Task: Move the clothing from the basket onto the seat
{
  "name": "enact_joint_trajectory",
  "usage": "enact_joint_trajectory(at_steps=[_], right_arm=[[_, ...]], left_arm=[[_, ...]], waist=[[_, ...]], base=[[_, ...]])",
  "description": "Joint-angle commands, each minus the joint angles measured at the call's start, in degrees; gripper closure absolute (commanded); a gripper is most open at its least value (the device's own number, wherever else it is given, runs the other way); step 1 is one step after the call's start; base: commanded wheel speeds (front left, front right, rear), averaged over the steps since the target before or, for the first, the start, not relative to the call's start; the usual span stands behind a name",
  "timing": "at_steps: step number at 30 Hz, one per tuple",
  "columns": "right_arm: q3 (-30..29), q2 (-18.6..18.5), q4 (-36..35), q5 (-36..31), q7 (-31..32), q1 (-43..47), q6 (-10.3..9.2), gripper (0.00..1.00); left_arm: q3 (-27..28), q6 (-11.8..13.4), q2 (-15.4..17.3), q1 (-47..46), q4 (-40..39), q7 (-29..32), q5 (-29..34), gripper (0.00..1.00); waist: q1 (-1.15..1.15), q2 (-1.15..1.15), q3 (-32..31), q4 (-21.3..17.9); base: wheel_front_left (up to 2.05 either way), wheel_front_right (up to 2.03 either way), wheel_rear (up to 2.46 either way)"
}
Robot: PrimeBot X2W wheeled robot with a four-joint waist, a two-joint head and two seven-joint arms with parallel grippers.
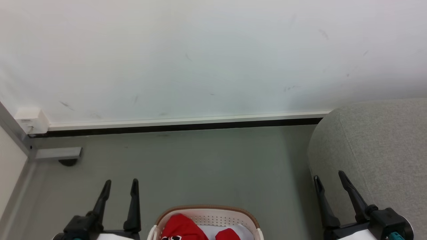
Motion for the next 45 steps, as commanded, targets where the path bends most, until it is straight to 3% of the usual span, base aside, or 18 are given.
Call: enact_joint_trajectory(at_steps=[1,9,17,32,45], right_arm=[[-0.30,-0.06,0.05,0.07,-0.19,-0.42,-0.12,0.00],[-1.54,-0.06,-0.70,0.04,-0.11,-1.62,-0.12,0.00],[-3.38,-0.05,-3.02,0.35,-0.11,-4.88,-0.12,0.00],[-4.96,-0.04,-6.33,3.02,-0.10,-10.87,-0.12,0.00],[-4.70,-0.02,-7.81,6.80,-0.10,-15.29,-0.12,0.00]], left_arm=[[-0.13,-0.07,0.15,0.46,0.29,-0.04,-0.22,0.00],[-1.62,0.06,0.15,-1.90,3.82,-0.04,0.24,0.00],[-4.86,-2.14,0.85,-8.92,11.18,0.76,0.21,0.00],[-11.90,-4.37,6.85,-23.99,35.57,6.57,1.02,0.00],[-23.30,-4.50,12.87,-36.73,53.25,11.14,7.75,0.00]], waist=[[0.00,0.00,0.32,-0.49],[0.00,0.00,3.77,-3.80],[0.00,0.00,12.61,-7.79],[0.00,0.00,25.67,-13.31],[0.00,0.00,37.44,-17.23]], base=[[0.00,0.00,0.00],[0.00,0.00,0.00],[0.00,0.00,0.00],[0.00,0.00,0.00],[0.00,0.00,0.00]])
